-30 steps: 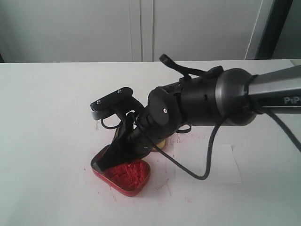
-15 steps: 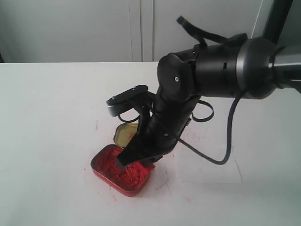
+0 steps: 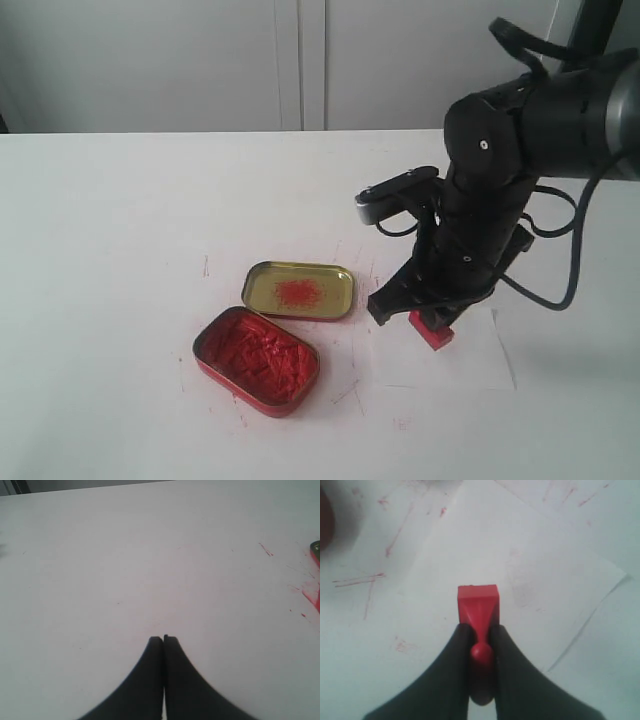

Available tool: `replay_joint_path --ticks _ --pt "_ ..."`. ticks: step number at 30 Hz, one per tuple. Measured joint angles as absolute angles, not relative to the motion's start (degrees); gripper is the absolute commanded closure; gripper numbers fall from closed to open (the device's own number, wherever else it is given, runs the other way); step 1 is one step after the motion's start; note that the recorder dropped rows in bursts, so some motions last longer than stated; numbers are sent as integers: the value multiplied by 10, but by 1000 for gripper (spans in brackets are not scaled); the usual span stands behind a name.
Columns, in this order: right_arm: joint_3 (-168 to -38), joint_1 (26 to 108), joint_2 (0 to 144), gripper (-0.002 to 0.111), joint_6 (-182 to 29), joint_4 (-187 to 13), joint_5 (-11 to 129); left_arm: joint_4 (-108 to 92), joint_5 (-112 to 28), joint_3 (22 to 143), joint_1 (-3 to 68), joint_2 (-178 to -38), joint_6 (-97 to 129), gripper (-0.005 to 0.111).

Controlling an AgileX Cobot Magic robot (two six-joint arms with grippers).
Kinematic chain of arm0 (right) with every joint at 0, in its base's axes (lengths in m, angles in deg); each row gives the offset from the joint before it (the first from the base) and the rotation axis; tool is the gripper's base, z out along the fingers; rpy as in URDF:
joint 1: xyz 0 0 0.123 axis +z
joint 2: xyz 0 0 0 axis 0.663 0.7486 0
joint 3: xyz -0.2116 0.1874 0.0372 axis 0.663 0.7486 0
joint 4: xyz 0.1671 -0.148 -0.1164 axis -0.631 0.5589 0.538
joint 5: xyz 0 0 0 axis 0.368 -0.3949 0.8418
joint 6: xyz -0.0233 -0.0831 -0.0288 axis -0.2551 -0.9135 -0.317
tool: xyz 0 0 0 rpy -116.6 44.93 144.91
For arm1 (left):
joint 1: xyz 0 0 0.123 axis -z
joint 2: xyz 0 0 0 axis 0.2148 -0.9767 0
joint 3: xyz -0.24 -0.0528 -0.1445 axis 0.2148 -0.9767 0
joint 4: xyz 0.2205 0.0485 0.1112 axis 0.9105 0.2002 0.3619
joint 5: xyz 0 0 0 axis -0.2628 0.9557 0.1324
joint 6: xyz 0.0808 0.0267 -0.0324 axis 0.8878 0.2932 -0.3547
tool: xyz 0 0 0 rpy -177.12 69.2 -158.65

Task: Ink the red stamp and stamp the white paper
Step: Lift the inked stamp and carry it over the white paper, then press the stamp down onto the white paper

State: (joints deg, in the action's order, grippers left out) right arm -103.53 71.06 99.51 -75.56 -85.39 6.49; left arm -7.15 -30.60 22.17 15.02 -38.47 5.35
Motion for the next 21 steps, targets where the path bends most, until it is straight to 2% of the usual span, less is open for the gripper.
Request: replay_joint_path --ticks 3,21 --pt "-1028 690 995 108 -756 -850 85 -71 -306 222 150 -385 54 107" --pt "-1027 685 1048 108 -743 -849 124 -71 -306 222 150 -385 54 107"
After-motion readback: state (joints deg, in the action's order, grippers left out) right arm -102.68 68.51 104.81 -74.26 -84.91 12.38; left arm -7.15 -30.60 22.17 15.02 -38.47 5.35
